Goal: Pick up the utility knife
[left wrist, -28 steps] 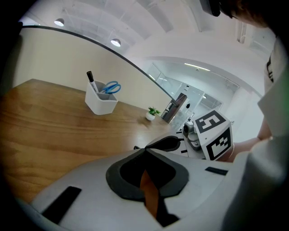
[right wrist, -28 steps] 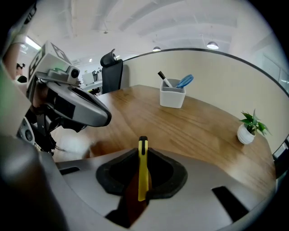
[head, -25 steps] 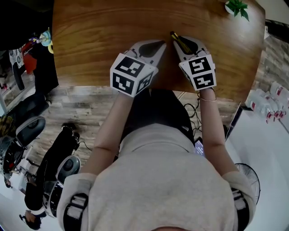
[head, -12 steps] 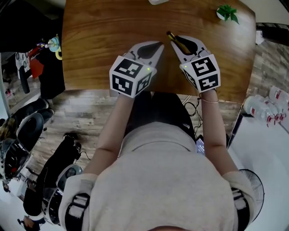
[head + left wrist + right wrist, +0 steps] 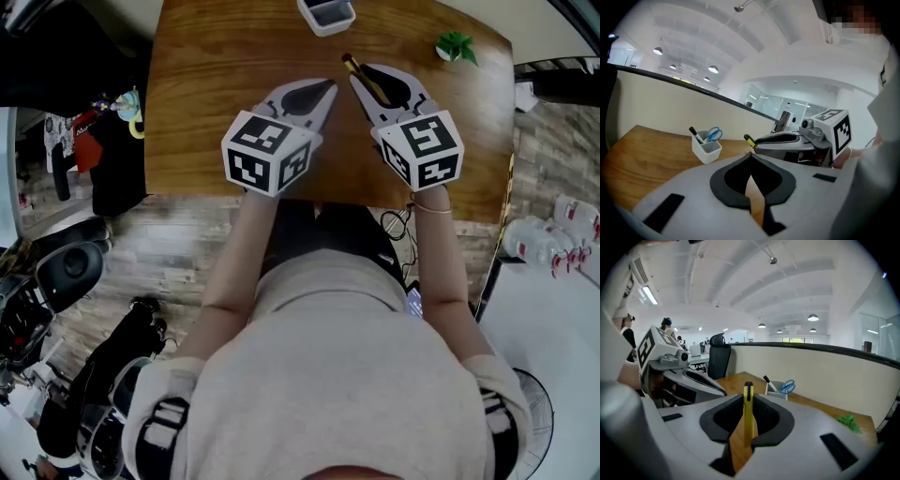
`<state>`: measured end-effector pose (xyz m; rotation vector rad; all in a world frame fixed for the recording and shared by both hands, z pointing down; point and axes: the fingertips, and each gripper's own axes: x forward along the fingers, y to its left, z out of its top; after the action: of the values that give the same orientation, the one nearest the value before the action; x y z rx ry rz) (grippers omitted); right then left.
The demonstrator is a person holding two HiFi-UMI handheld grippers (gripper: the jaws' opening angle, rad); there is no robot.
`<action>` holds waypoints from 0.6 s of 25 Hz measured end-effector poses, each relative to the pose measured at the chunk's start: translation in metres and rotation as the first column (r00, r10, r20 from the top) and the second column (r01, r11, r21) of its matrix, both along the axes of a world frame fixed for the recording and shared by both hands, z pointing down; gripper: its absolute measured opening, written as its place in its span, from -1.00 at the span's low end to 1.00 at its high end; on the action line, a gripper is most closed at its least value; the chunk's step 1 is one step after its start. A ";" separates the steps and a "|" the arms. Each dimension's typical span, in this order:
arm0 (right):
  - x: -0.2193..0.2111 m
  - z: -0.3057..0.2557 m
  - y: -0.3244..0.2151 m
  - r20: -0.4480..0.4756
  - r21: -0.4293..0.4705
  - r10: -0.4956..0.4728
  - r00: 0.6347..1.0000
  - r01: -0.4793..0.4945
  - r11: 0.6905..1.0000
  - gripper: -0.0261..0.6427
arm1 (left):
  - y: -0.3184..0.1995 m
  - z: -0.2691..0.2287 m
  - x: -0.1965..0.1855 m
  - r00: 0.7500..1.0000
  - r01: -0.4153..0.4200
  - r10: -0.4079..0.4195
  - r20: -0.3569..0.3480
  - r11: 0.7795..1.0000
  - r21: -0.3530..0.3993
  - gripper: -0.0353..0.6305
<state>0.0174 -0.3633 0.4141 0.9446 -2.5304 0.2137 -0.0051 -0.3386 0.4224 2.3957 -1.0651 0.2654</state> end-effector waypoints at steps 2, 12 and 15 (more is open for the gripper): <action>-0.004 -0.016 -0.001 0.033 0.024 0.005 0.999 -0.006 1.000 -0.69 | -0.001 -0.011 -0.005 1.000 0.009 -0.009 -0.003 1.000 0.021 -0.85; -0.014 -0.103 0.005 0.162 0.203 -0.028 0.986 -0.006 0.979 -0.69 | -0.007 -0.084 -0.015 0.999 0.027 -0.023 -0.026 0.985 0.169 -0.85; -0.014 -0.124 0.012 0.185 0.243 -0.040 0.982 -0.006 0.970 -0.69 | -0.007 -0.098 -0.014 0.999 0.022 -0.015 -0.037 0.981 0.194 -0.85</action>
<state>0.0030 -0.3514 0.2897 1.0359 -2.7860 -0.0140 -0.0190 -0.3460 0.3242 2.5501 -1.1433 0.1157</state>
